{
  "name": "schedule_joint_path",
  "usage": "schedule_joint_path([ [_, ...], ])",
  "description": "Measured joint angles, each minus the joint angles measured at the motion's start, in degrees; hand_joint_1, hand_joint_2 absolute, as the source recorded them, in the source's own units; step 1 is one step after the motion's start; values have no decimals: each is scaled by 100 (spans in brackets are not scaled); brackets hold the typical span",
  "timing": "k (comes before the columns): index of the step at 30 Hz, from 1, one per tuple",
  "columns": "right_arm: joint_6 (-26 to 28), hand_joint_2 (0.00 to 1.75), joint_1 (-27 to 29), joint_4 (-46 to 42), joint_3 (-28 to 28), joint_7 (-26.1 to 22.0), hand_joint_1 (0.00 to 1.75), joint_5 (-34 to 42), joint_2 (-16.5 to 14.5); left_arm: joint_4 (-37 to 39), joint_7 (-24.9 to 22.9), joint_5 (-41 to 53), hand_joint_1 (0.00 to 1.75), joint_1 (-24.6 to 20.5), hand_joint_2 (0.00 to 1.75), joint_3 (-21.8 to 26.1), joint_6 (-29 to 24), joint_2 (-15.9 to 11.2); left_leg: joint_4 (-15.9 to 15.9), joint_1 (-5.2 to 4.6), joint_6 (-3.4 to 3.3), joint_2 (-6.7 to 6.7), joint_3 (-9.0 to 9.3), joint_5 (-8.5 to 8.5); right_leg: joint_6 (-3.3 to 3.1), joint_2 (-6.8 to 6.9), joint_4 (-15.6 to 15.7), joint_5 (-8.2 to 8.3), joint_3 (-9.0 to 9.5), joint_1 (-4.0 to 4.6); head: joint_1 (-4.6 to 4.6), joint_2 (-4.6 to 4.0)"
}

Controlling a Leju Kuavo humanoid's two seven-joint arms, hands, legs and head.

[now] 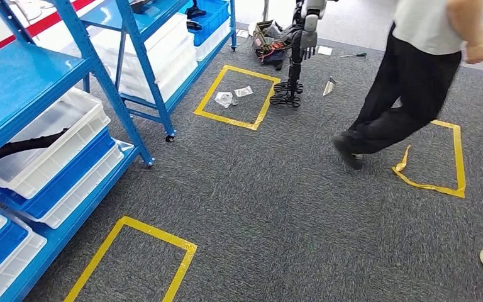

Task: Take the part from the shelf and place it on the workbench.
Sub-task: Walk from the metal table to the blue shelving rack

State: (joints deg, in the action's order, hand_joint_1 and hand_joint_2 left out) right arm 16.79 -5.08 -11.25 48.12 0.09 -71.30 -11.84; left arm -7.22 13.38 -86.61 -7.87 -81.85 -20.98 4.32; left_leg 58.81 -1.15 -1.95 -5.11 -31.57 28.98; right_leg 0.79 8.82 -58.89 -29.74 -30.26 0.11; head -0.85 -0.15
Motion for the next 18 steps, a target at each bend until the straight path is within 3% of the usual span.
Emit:
schedule_joint_path([
  [1, -1, 0, -9, 0, -7, 3, 0, -1, -1, 0, 0, -2, 0, 11, 175, 2, 0, 2, -34, 14, -24, 91, 7, -32, 27, 9, -7, -14, 6, -5, 2, 0],
  [2, -1, 0, -21, 0, -18, 4, 0, -3, -2, 0, 1, -3, 0, 18, 175, 4, 0, 5, -76, 31, -52, 182, 23, -67, 51, -99, -52, -45, -3, -14, 2, 0],
  [3, -1, 0, -34, -1, -29, 4, 0, -4, -2, -1, 1, -3, 0, 16, 175, 6, 0, 11, -118, 56, -81, 268, 38, -105, 64, -300, -193, -118, -59, -21, 9, 0],
  [5, -1, 0, -35, -1, -44, 7, 0, 1, 7, -1, 3, -3, 0, 9, 175, 8, 3, 25, -156, 90, -124, 453, 43, -151, 58, -731, -819, -381, -354, -45, 32, 0],
  [7, -1, 0, -8, -1, -45, 15, 0, 15, 31, -2, 7, -6, 0, 8, 175, 10, 12, 35, -151, 101, -134, 650, 33, -161, 71, -851, -1446, -570, -671, -66, 44, 0],
  [8, -1, 0, 4, -1, -45, 20, 0, 20, 49, -2, 9, -8, 0, 9, 175, 12, 21, 40, -146, 106, -130, 747, 37, -162, 114, -858, -1495, -536, -711, -78, 43, 0],
  [10, -1, 0, 5, -1, -45, 26, 0, 25, 78, -3, 13, -12, 0, 9, 175, 13, 40, 46, -128, 131, -100, 934, 56, -153, 253, -914, -978, -231, -504, -117, 44, 0],
  [11, -1, 0, 0, -1, -45, 26, 0, 24, 85, -2, 16, -12, 0, 8, 175, 13, 50, 48, -109, 142, -69, 1012, 55, -141, 312, -1037, -593, -80, -340, -148, 49, 0],
  [12, -1, 0, -5, 0, -46, 26, 0, 24, 88, -2, 19, -12, 0, 5, 175, 13, 56, 49, -82, 143, -33, 1086, 41, -125, 333, -1139, -274, 35, -198, -171, 55, 0],
  [14, -1, 0, -13, 1, -47, 26, 0, 23, 91, -2, 23, -12, 0, 3, 175, 13, 63, 49, -59, 138, 43, 1200, -7, -126, 288, -1254, -21, 96, -86, -181, 58, 0],
  [16, -1, 0, -20, 1, -48, 26, 0, 23, 93, -2, 24, -12, 0, 7, 175, 14, 68, 44, -66, 150, 99, 1273, -39, -141, 210, -1132, -11, 114, -80, -178, 49, 0],
  [18, -1, 0, -22, 1, -49, 25, 0, 21, 90, -1, 28, -12, 0, 5, 175, 16, 70, 39, 117, 150, 146, 1068, -125, -22, 130, -997, 4, 116, -65, -194, 25, 0],
])
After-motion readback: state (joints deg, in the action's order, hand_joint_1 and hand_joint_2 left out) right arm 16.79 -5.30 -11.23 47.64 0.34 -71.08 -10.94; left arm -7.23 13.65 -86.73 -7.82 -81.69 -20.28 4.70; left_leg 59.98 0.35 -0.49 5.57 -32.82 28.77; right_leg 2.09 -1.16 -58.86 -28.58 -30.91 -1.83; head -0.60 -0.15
